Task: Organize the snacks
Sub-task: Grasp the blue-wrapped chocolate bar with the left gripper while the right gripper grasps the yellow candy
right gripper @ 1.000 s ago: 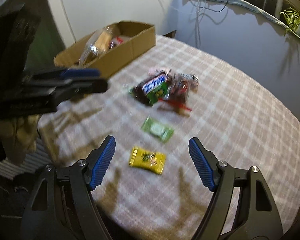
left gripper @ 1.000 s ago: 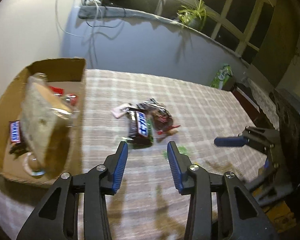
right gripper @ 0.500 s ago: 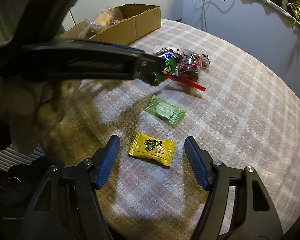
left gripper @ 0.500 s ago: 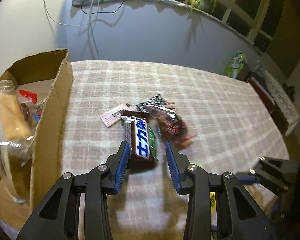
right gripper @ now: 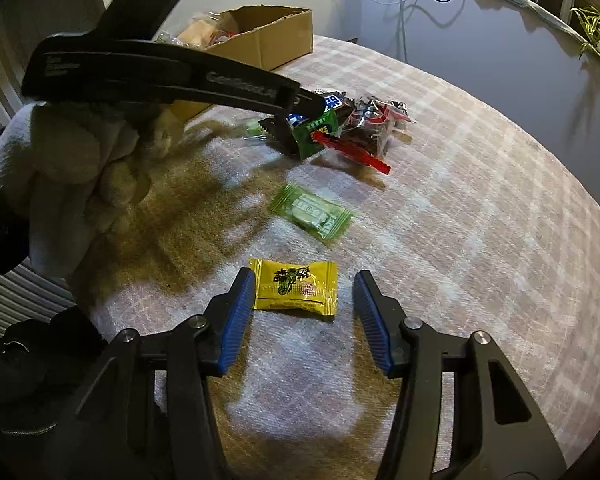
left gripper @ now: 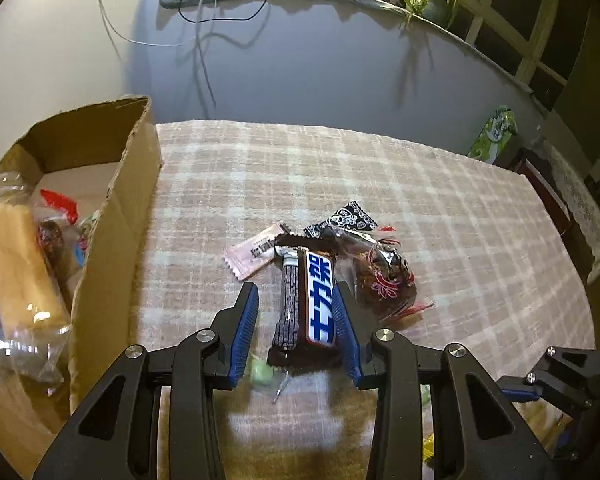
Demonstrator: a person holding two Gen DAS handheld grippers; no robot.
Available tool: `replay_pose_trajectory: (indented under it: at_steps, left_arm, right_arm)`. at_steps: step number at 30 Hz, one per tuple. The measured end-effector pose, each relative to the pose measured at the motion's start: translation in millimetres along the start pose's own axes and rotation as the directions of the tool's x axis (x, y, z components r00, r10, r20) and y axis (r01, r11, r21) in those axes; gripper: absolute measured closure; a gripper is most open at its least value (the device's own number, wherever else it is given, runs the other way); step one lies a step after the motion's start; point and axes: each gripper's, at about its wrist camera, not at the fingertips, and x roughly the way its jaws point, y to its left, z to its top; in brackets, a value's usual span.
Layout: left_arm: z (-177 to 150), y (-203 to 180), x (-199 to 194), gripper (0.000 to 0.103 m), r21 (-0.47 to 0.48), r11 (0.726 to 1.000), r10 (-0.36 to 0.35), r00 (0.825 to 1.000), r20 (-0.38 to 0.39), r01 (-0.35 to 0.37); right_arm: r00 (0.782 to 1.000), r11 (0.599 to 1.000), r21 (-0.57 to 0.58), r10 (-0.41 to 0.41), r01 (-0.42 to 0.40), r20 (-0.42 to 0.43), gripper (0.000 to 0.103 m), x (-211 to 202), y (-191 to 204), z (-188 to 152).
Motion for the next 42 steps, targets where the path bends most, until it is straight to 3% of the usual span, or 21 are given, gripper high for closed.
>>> replay_pose_trajectory:
  at_steps: [14,22,30,33,38,42]
  left_arm:
    - [7,-21,8,0.067,0.047,0.996,-0.079,0.996,-0.044,0.081]
    - [7,-13,10,0.067,0.018,0.999,-0.046,0.998,-0.052,0.047]
    - [13,-22,28,0.069,0.058,0.998,-0.024,0.996,-0.086,0.029]
    - [15,-19,30,0.075,0.046,0.999,-0.025,0.997,-0.08,0.028]
    - [11,-18,26,0.076,0.041,0.999,-0.031,0.997,-0.065,0.033]
    - [6,-17,13,0.076,0.039,0.998,-0.039,0.998,-0.041,0.04]
  right_arm:
    - [1.0,1.0,-0.011,-0.008,0.008,0.006,0.049,1,3,-4]
    - [1.0,1.0,0.007,-0.011,0.011,0.009,0.049,-1,-4,-7]
    - [1.0,1.0,-0.003,-0.022,0.022,0.008,0.05,-1,-3,-9]
    - [0.999,0.999,-0.006,-0.033,0.033,0.008,0.058,-1,-2,-10]
    - [0.999,0.999,0.014,-0.031,0.031,0.01,0.074,-5,-8,-12]
    - [0.999,0.999,0.028,-0.034,0.033,0.018,0.078,-9,-12,-12]
